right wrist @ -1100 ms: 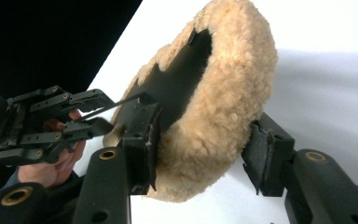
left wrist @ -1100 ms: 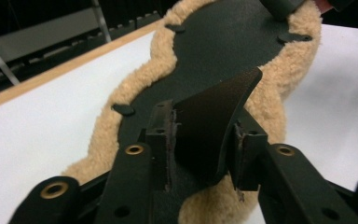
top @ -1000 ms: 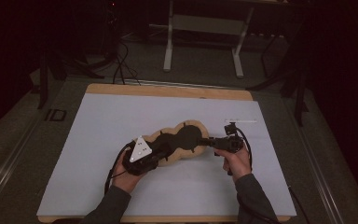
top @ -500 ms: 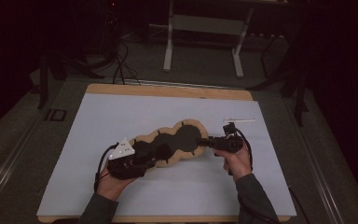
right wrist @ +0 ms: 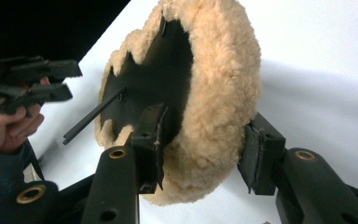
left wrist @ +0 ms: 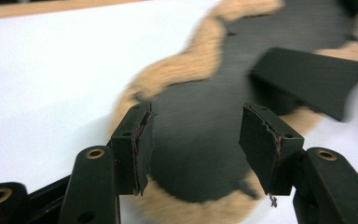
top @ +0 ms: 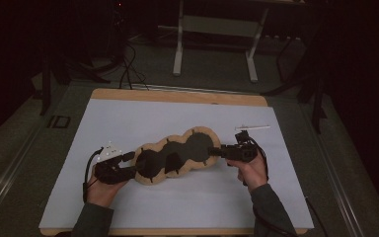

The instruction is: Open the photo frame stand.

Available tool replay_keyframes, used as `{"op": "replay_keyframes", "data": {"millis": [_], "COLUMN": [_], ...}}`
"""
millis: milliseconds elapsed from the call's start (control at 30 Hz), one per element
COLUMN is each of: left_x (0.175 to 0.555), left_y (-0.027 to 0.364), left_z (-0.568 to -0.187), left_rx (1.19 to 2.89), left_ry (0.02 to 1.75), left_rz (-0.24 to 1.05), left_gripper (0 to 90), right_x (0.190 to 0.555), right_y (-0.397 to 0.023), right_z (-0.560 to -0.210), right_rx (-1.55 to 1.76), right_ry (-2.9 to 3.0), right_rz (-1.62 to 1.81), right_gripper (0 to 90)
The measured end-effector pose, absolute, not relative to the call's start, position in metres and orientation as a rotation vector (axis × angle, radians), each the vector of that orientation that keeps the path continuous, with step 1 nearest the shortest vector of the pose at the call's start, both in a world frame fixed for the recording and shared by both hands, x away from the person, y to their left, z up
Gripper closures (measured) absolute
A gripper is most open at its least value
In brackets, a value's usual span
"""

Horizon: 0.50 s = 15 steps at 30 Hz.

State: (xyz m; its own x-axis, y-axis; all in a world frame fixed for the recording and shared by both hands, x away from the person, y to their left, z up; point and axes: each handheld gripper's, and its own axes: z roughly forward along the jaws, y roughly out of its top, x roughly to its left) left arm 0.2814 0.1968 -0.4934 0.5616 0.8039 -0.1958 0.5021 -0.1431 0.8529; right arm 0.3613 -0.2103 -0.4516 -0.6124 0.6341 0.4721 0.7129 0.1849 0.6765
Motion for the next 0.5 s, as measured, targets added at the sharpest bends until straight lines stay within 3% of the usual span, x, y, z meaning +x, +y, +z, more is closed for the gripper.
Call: {"op": "replay_keyframes", "data": {"millis": [500], "left_x": [0.293], "left_y": [0.214], "left_z": [-0.509], "left_rx": [1.781], "left_ry": [1.155], "left_rz": [0.319], "left_gripper": [43.3], "right_x": [0.356], "right_y": [-0.207], "right_z": [-0.446], "right_rx": [-1.274], "right_ry": [-2.461], "right_rz": [-1.417], "right_gripper": [55.3]}}
